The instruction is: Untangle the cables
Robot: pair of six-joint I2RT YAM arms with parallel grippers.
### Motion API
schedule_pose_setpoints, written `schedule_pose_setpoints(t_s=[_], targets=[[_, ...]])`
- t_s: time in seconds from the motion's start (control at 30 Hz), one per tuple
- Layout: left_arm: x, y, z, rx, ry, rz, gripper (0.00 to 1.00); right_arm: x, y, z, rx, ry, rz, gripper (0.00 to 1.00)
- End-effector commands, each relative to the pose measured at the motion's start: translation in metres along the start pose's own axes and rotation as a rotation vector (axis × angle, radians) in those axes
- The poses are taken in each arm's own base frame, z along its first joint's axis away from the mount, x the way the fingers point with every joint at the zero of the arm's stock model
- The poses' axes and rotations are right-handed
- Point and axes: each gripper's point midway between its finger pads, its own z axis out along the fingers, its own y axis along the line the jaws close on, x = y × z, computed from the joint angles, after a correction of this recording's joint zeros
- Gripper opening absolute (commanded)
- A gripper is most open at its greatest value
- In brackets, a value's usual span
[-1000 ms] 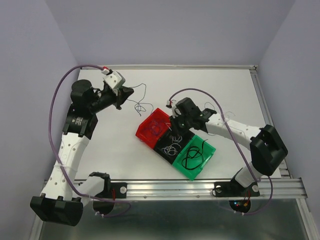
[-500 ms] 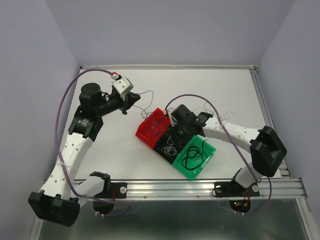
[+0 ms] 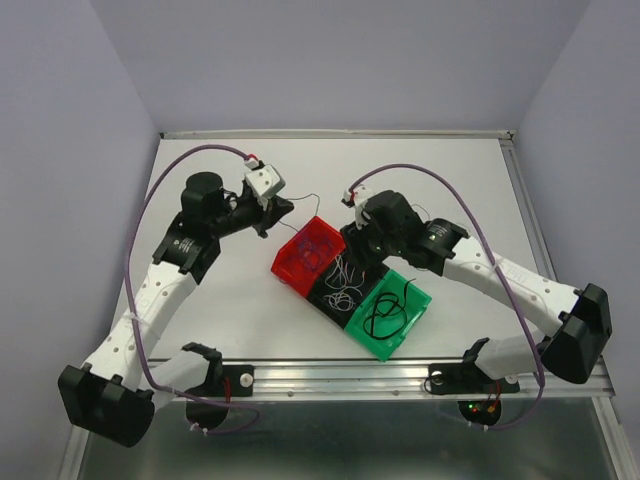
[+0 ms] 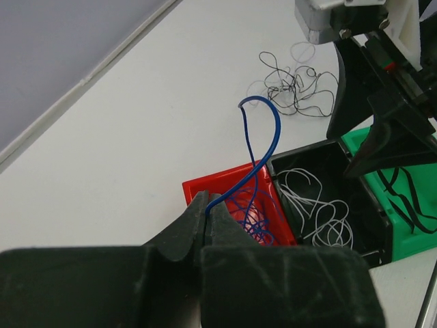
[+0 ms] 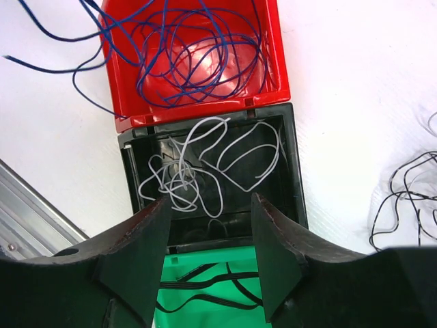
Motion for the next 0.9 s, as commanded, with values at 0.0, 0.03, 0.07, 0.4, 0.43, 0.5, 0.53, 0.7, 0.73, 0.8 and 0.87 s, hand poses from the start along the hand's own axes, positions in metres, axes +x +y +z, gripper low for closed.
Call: schedule_pose_setpoints(t_s=[0.0, 0.03, 0.07, 0.4, 0.43, 0.5, 0.53, 0.7, 0.73, 0.8, 0.87], targets=[[0.011, 0.005, 0.014, -0.01, 0.007, 0.037, 0.0, -0.037, 0.001, -0.012, 0.016, -0.121, 0.019, 0.56], [0.018, 0.006, 0.018, -0.013, 0.021, 0.034, 0.0, -0.043, 0.0, -0.015, 0.018, -0.138, 0.019, 0.56], [0.022, 0.008, 0.02, -0.021, 0.029, 0.033, 0.0, -0.047, 0.0, -0.016, 0.02, -0.151, 0.021, 0.55], [0.148, 0.032, 0.087, -0.033, 0.304, -0.012, 0.0, -0.081, 0.005, -0.027, 0.004, -0.266, 0.039, 0.55], [0.163, 0.03, 0.093, -0.017, 0.339, -0.025, 0.0, -0.083, 0.005, -0.025, 0.007, -0.275, 0.043, 0.55], [0.172, 0.022, 0.096, 0.022, 0.358, -0.028, 0.0, -0.089, 0.001, -0.025, 0.031, -0.293, 0.053, 0.54], [0.175, 0.02, 0.096, 0.026, 0.364, -0.023, 0.0, -0.091, -0.001, -0.024, 0.048, -0.302, 0.064, 0.53], [0.194, 0.004, 0.089, 0.031, 0.406, 0.007, 0.0, -0.111, -0.027, -0.03, 0.191, -0.393, 0.117, 0.49], [0.198, 0.001, 0.085, 0.033, 0.413, 0.009, 0.0, -0.113, -0.031, -0.032, 0.216, -0.407, 0.122, 0.48], [0.191, 0.001, 0.08, 0.013, 0.386, 0.029, 0.0, -0.115, -0.041, -0.032, 0.268, -0.434, 0.128, 0.48], [0.183, 0.0, 0.077, 0.007, 0.364, 0.04, 0.0, -0.116, -0.047, -0.031, 0.306, -0.451, 0.137, 0.48]])
